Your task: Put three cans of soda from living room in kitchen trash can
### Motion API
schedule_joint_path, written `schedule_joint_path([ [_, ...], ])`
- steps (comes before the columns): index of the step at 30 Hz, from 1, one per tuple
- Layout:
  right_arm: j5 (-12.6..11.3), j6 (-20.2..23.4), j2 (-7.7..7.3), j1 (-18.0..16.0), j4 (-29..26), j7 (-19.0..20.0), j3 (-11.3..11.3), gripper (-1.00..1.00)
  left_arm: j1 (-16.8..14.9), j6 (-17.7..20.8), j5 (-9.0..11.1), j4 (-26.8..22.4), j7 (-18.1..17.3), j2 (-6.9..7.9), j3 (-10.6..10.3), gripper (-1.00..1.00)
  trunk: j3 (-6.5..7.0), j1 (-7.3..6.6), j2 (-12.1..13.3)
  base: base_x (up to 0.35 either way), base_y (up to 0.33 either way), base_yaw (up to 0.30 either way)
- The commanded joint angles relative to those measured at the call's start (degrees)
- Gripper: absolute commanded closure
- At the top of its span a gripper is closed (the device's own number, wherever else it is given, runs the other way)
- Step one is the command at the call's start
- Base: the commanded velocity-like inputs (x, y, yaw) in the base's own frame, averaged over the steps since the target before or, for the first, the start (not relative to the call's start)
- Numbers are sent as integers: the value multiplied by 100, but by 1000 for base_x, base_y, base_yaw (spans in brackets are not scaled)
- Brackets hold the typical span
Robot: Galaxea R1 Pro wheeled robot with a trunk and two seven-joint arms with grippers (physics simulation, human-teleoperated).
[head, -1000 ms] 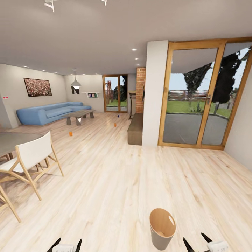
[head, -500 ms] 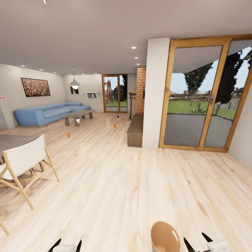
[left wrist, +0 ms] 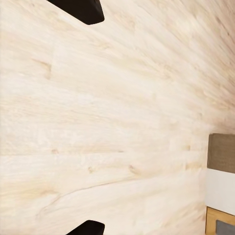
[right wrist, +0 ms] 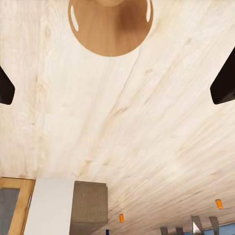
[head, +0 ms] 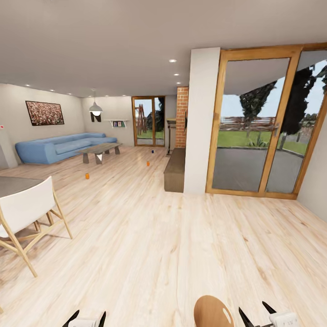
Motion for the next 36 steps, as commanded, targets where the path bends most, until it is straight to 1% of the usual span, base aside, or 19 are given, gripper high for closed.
schedule_joint_path([
  [1,0,5,-2,0,0,0,1,-100,0,0,2,0,-1,-1,0,-100,0,0,0,13,-6,0],
  [2,1,17,-4,0,0,0,2,-100,0,1,3,0,-3,-1,0,-100,0,0,0,10,-5,0],
  [4,12,261,-9,-16,-9,-1,5,-100,3,1,2,-1,-5,-2,5,-100,0,0,0,5,-2,0],
  [5,12,261,-9,-16,-9,-1,5,-100,3,1,2,-1,-5,-2,5,-100,0,0,0,4,-2,0],
  [8,24,692,-23,-48,-40,-1,8,-100,2,2,1,0,-3,-3,7,-100,0,0,0,3,-1,0],
  [11,34,1361,-51,-204,-152,-1,12,-100,1,2,2,20,-1,-3,7,-100,0,0,0,1,-1,0],
  [13,86,1925,-68,-422,-249,-1,17,-100,1,2,5,59,0,-3,5,-100,0,0,0,0,0,0],
  [16,356,2947,-119,-908,-343,-1,24,-100,0,2,7,107,1,-3,3,-100,0,0,0,0,0,0],
  [17,642,3669,-161,-1329,-361,-1,26,-100,0,2,7,125,1,-3,2,-100,0,0,0,0,0,0],
  [18,816,4026,-177,-1562,-359,-1,29,-100,0,2,6,132,1,-3,2,-100,0,0,0,0,0,0],
  [19,1430,4995,-206,-2307,-291,5,62,-100,0,2,3,145,-2,-3,2,-100,0,0,0,0,0,0],
  [22,2052,5733,-218,-3044,-99,20,122,-100,0,4,2,152,-4,-3,1,-100,0,0,0,0,0,0],
  [23,2378,6090,-226,-3507,155,19,150,-100,0,6,4,154,-5,-3,1,-100,0,0,0,0,0,0],
  [26,2698,6447,-262,-4205,828,5,173,-100,0,8,4,156,-6,-3,1,-100,0,0,0,0,0,0],
  [27,2850,6582,-346,-4674,1446,-35,182,-100,0,9,4,157,-7,-3,1,-100,0,0,0,0,0,0],
  [28,2979,6660,-477,-5129,2191,-141,188,-100,0,10,3,158,-7,-3,-1,-100,0,0,0,0,0,0],
  [32,3113,6705,-696,-5919,3603,-578,192,-100,0,13,1,158,-7,-3,-5,-100,0,0,0,0,0,0],
  [35,3153,6713,-760,-6294,4196,-870,195,-100,0,16,4,158,-10,-3,-6,-100,0,0,0,0,0,0],
  [36,3176,6717,-779,-6486,4506,-1042,198,-100,0,18,6,157,-13,-3,-9,-100,0,0,0,0,0,0],
])
